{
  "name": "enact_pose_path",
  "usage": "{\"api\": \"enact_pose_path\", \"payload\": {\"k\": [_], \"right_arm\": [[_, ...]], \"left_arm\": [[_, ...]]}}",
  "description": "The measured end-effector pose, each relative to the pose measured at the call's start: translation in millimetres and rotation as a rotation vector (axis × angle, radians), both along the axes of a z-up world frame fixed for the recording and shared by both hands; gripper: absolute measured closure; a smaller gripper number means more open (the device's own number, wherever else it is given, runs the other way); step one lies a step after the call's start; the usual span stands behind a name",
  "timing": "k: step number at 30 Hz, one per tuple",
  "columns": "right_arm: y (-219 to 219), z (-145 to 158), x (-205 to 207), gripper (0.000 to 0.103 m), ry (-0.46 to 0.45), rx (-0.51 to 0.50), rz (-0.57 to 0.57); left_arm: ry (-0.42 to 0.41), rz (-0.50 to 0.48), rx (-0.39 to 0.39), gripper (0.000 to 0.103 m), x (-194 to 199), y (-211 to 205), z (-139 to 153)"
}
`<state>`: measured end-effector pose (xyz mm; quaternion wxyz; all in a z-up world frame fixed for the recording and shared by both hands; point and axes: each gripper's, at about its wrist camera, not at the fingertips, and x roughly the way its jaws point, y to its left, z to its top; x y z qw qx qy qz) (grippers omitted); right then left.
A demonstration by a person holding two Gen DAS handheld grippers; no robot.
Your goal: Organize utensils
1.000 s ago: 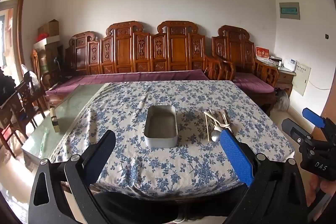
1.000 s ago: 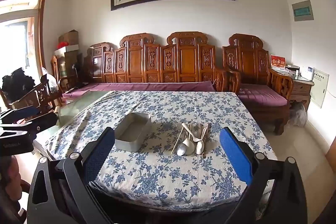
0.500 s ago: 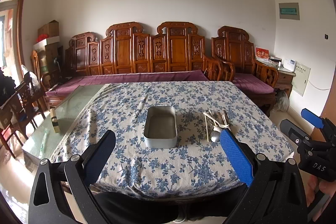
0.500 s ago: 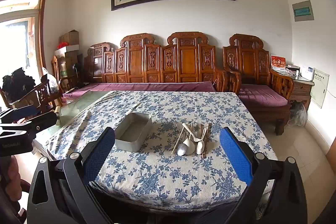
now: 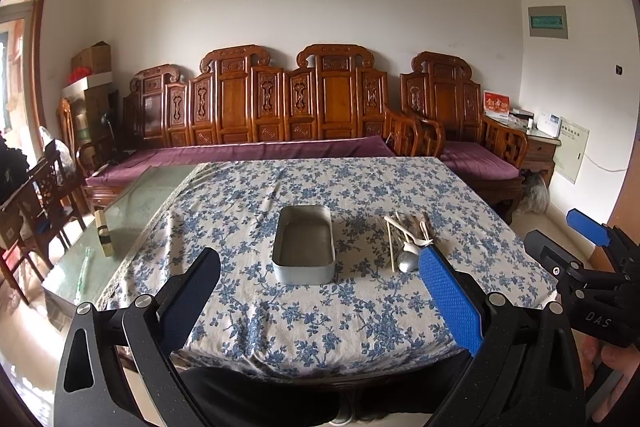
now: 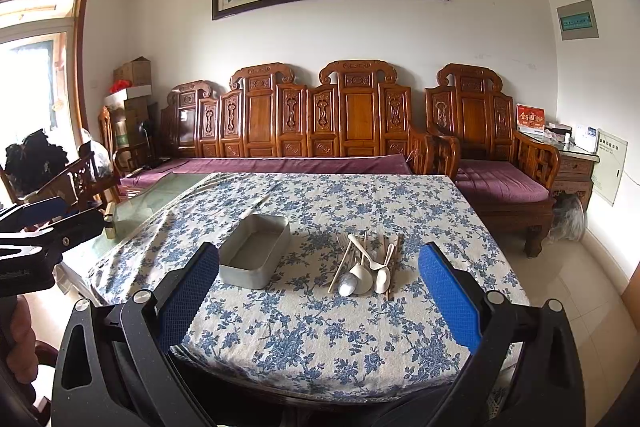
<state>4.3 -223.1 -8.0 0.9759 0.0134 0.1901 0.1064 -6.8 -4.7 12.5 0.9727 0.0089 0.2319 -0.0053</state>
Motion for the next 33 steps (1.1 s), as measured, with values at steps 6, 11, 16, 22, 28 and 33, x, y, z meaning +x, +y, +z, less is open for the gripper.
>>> {"api": "enact_pose_path", "payload": {"k": [6,11,16,22,28,33], "right_arm": [[0.0,0.1,0.5,0.003,0.000,0.000,0.000],[0.3,0.3,0.6,0.003,0.000,0.000,0.000],[0.6,0.0,0.9,0.003,0.000,0.001,0.000],[0.6,0.0,0.7,0.003,0.000,0.001,0.000],[0.2,-0.3,0.4,0.003,0.000,0.001,0.000],[0.6,-2.0,1.3,0.003,-0.001,0.002,0.000]], "left_arm": [[0.000,-0.003,-0.003,0.007,-0.4,0.3,1.2],[-0.002,-0.005,-0.002,0.007,-1.3,0.1,2.3],[-0.003,-0.005,-0.001,0.007,-1.2,-0.3,3.0],[-0.004,-0.005,0.000,0.007,-1.3,-0.6,3.5],[-0.005,-0.006,0.001,0.007,-2.1,-1.5,5.0],[-0.009,-0.008,0.002,0.007,-3.5,-2.6,7.1]]}}
